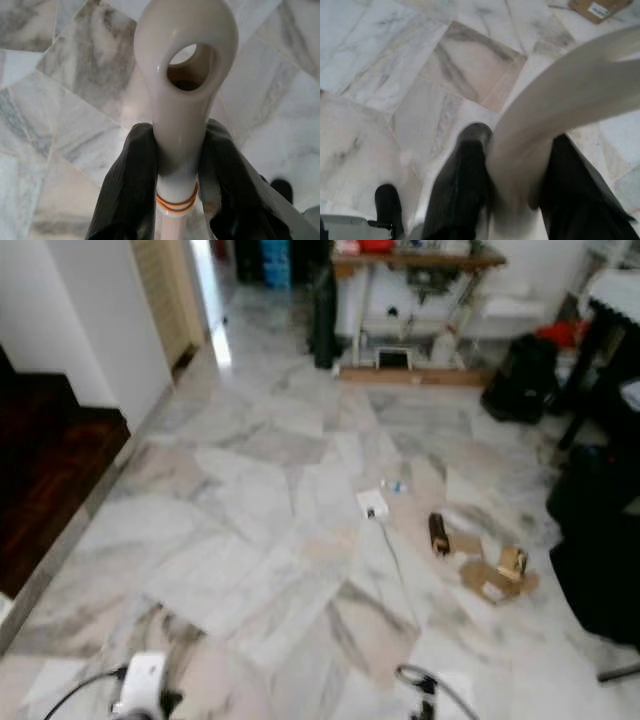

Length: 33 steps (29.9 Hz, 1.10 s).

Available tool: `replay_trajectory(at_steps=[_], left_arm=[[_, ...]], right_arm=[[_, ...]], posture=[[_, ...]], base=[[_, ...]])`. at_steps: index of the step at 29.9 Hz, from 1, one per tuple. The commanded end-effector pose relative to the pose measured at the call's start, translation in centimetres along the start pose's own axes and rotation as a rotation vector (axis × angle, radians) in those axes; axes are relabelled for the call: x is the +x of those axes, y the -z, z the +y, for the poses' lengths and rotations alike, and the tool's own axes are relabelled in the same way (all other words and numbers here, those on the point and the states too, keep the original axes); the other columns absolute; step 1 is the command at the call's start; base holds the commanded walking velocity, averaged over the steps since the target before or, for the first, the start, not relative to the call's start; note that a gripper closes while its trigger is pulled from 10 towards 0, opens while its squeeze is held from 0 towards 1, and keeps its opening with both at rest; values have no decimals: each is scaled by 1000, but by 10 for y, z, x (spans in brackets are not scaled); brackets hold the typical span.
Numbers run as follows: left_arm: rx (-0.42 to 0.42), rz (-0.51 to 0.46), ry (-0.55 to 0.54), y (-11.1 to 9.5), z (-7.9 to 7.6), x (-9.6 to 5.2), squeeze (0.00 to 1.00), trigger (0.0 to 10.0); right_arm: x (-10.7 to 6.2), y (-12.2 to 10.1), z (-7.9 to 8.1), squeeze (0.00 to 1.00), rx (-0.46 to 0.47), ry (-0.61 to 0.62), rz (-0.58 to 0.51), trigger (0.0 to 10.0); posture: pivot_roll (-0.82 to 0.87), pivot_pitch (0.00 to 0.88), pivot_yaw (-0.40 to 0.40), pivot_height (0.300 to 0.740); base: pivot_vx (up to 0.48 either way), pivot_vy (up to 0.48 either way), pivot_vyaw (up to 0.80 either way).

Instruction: Sweep floor

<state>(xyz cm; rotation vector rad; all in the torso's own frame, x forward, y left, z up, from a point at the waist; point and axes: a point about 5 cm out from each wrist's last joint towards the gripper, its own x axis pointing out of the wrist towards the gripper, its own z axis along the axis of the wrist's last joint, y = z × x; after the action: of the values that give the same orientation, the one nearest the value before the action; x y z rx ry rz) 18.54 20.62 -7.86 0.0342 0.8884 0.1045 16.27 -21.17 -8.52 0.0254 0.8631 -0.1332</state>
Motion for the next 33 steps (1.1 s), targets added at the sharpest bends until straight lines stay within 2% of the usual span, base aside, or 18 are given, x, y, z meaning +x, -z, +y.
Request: replay_trajectory(at_steps=[1, 33], left_arm=[[3, -28, 13, -8, -4, 2, 0, 10000], [14, -20, 19, -8, -1, 2, 0, 10000]], right_arm=[[-2, 5, -8, 0, 29, 30, 9, 10000], [-1, 4, 0, 0, 25, 10, 10, 10000]], posture=[[-127, 0, 11, 740], [-124, 0, 17, 740]], base=[[480, 0, 0], [480, 0, 0]])
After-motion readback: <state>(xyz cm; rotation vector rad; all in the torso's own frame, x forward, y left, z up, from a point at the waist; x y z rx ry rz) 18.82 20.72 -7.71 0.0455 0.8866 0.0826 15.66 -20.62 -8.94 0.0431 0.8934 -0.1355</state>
